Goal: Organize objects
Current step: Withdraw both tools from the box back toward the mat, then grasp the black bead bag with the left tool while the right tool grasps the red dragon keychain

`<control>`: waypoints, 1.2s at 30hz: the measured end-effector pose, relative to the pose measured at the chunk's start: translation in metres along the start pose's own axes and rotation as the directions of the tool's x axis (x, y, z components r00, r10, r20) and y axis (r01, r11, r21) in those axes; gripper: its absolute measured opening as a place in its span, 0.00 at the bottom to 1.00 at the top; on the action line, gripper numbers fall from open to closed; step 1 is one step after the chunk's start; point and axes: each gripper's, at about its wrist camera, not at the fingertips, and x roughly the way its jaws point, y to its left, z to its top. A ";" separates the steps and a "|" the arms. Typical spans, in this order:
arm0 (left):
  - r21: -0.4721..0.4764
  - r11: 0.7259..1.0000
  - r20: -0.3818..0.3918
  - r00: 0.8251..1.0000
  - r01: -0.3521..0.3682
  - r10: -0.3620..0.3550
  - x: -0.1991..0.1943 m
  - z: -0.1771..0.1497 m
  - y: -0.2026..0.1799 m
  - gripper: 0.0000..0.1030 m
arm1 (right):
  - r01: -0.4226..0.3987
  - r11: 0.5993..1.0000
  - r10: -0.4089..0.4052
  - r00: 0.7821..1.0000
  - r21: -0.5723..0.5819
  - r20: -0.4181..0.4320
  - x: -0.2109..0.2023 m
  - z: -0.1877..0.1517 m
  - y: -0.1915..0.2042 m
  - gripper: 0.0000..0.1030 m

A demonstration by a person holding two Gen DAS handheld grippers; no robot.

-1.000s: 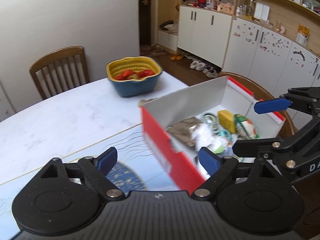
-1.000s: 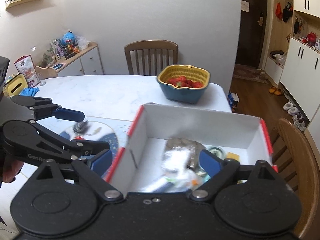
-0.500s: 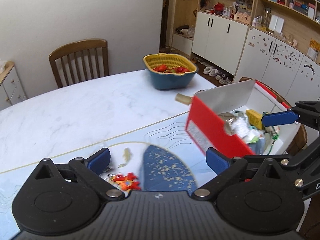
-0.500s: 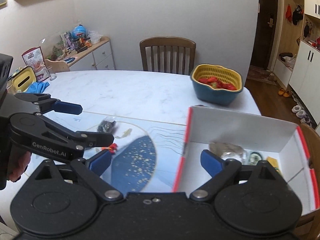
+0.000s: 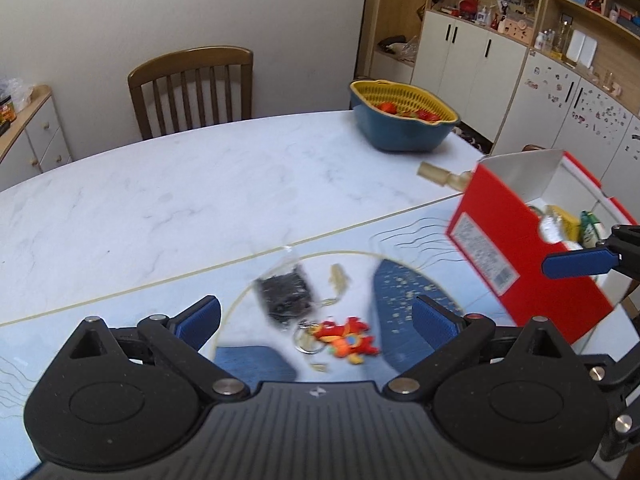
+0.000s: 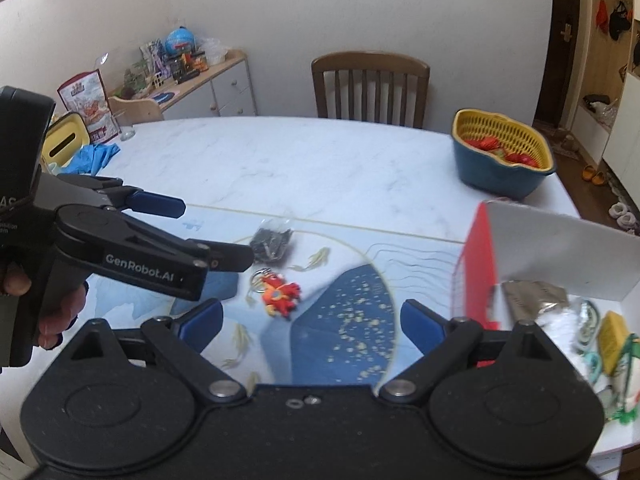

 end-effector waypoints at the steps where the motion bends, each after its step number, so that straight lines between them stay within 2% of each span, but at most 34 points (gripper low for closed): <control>1: 0.002 1.000 -0.002 1.000 -0.005 0.005 0.003 -0.001 0.003 0.99 | 0.000 1.000 0.000 1.000 0.002 -0.006 0.004 0.000 0.002 0.92; 11: -0.031 0.999 -0.058 0.998 -0.014 0.012 0.041 0.003 0.035 0.99 | 0.004 1.000 -0.004 0.997 0.006 -0.080 0.053 0.001 0.016 0.89; 17: -0.023 1.000 -0.085 0.996 0.002 -0.004 0.064 0.008 0.037 0.99 | 0.008 1.000 -0.010 0.992 -0.013 -0.127 0.084 0.001 0.021 0.82; 31: -0.032 0.999 -0.107 0.994 0.013 -0.017 0.099 0.008 0.039 0.98 | 0.002 0.997 -0.013 0.987 -0.072 -0.158 0.127 0.002 0.026 0.69; 36: -0.034 0.999 -0.112 0.994 0.014 -0.018 0.104 0.006 0.037 0.84 | -0.009 0.996 -0.008 0.985 -0.094 -0.172 0.135 0.002 0.031 0.62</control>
